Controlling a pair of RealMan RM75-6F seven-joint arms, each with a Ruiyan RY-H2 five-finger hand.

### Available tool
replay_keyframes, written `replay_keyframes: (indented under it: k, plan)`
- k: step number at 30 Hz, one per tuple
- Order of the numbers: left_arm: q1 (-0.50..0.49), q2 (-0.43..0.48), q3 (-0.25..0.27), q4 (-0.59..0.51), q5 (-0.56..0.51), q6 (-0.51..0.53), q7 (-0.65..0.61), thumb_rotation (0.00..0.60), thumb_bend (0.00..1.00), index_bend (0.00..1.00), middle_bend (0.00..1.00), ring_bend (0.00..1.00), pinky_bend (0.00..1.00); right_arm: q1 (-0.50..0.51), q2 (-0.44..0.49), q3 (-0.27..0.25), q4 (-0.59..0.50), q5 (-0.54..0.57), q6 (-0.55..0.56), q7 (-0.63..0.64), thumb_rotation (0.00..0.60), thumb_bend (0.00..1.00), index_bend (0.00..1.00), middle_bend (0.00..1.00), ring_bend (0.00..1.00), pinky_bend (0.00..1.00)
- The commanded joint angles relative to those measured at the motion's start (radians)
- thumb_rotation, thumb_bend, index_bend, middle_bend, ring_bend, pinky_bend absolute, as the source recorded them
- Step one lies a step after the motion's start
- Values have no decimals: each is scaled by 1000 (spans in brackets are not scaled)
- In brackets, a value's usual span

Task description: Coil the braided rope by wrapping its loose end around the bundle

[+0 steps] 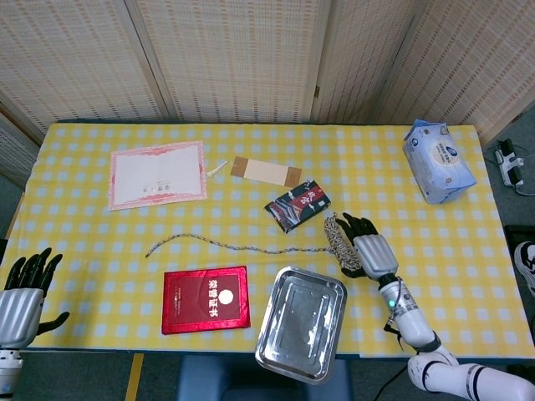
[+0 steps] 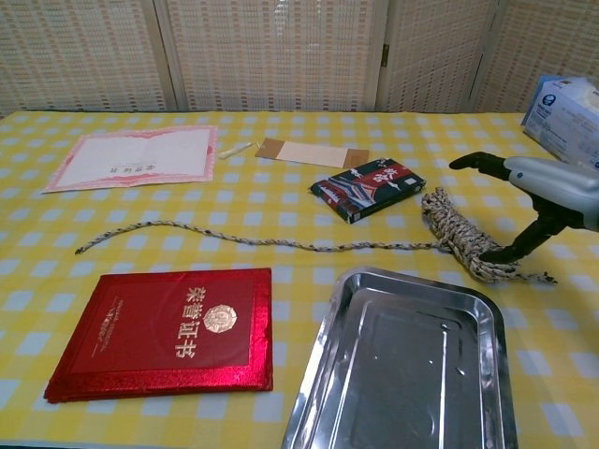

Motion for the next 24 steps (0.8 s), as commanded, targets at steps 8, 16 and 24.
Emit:
replay_keyframes:
  k: [8, 16, 24]
  plan:
    - [2, 1, 3, 5, -4, -6, -9, 600, 132, 14, 12, 30, 0, 41, -96, 6, 167, 32, -31, 54, 600, 211, 0, 0, 0, 0]
    - [-3, -1, 1, 8, -8, -15, -13, 600, 132, 14, 13, 31, 0, 46, -72, 9, 248, 76, -54, 34, 600, 209, 0, 0, 3, 0]
    - [-8, -4, 1, 3, -4, -22, -4, 600, 132, 14, 12, 31, 0, 59, -33, 13, 278, 107, -94, 25, 600, 209, 0, 0, 60, 0]
